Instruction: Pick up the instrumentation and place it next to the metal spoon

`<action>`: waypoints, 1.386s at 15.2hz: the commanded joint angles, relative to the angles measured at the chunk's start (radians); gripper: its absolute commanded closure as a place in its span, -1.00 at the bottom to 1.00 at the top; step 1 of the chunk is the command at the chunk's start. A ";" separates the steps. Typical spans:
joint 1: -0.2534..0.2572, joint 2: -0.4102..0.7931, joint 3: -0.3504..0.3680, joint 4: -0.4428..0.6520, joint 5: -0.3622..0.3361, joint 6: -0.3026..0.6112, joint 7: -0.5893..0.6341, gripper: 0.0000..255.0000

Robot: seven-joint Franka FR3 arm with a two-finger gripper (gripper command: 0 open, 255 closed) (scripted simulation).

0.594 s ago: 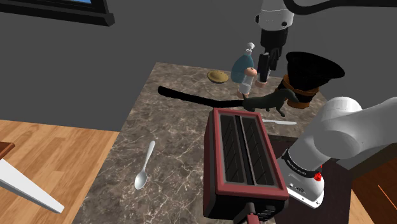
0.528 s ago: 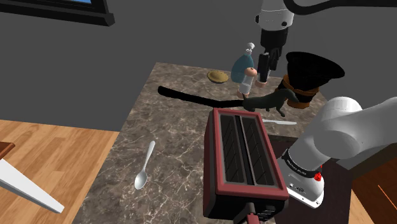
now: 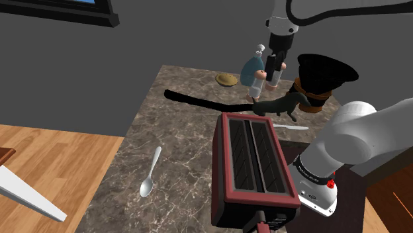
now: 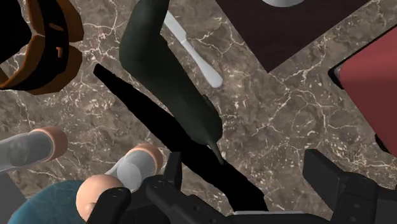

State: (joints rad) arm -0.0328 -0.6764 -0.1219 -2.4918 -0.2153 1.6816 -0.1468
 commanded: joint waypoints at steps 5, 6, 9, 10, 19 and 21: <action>-0.029 0.132 -0.129 0.027 -0.042 0.200 -0.121 -1.00; -0.032 0.157 -0.150 0.036 -0.043 0.232 -0.142 -1.00; -0.035 0.241 -0.215 0.071 -0.035 0.324 -0.211 -1.00; -0.034 0.271 -0.236 0.085 -0.028 0.354 -0.236 -1.00; -0.021 0.474 -0.354 0.166 0.071 0.538 -0.400 -1.00; -0.020 0.491 -0.358 0.153 0.077 0.567 -0.405 -1.00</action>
State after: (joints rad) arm -0.0537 -0.1952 -0.4772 -2.3326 -0.1420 2.2323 -0.5480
